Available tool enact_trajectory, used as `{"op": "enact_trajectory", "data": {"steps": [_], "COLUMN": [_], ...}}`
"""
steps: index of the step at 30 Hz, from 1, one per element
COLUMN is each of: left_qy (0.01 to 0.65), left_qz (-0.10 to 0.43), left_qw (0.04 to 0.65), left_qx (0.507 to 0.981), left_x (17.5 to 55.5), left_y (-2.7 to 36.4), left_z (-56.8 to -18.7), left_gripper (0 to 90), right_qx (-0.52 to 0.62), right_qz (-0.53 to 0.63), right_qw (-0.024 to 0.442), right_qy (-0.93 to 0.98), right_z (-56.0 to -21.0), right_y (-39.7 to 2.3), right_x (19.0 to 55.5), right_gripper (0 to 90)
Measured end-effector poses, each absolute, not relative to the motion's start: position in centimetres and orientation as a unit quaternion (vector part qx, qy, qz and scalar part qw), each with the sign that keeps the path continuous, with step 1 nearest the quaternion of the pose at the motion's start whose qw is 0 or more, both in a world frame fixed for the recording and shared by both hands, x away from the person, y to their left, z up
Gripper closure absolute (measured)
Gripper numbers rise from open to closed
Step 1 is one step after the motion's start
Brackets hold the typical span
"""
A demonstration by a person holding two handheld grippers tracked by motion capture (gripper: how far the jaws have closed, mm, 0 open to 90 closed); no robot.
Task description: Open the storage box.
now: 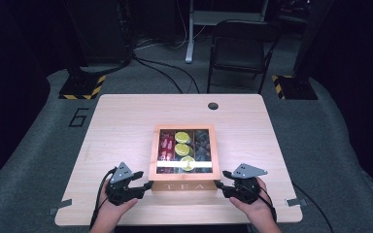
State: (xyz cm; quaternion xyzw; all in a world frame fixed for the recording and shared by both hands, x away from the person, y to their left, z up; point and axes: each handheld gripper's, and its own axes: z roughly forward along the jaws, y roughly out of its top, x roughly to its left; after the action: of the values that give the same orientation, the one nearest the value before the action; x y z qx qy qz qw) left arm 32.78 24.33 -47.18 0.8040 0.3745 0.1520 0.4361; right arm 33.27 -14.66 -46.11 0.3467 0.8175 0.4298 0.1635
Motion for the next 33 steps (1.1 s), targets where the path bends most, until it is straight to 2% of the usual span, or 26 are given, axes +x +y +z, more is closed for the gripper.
{"op": "enact_trajectory", "data": {"steps": [11,33], "left_qy": [0.367,0.362], "left_qz": [0.14,0.15], "left_qw": [0.427,0.431], "left_qx": [0.815,0.813], "left_x": [33.0,32.9], "left_y": [23.5,23.3], "left_z": [-48.1,-47.9], "left_gripper": [49.3,50.6], "right_qx": [0.346,0.341], "right_qz": [0.41,0.411], "right_qw": [0.151,0.163], "right_qy": [0.83,0.83], "right_z": [-47.2,-47.3], "right_y": [-14.1,-14.0], "right_x": [33.7,33.6], "right_gripper": [56.5,56.2]}}
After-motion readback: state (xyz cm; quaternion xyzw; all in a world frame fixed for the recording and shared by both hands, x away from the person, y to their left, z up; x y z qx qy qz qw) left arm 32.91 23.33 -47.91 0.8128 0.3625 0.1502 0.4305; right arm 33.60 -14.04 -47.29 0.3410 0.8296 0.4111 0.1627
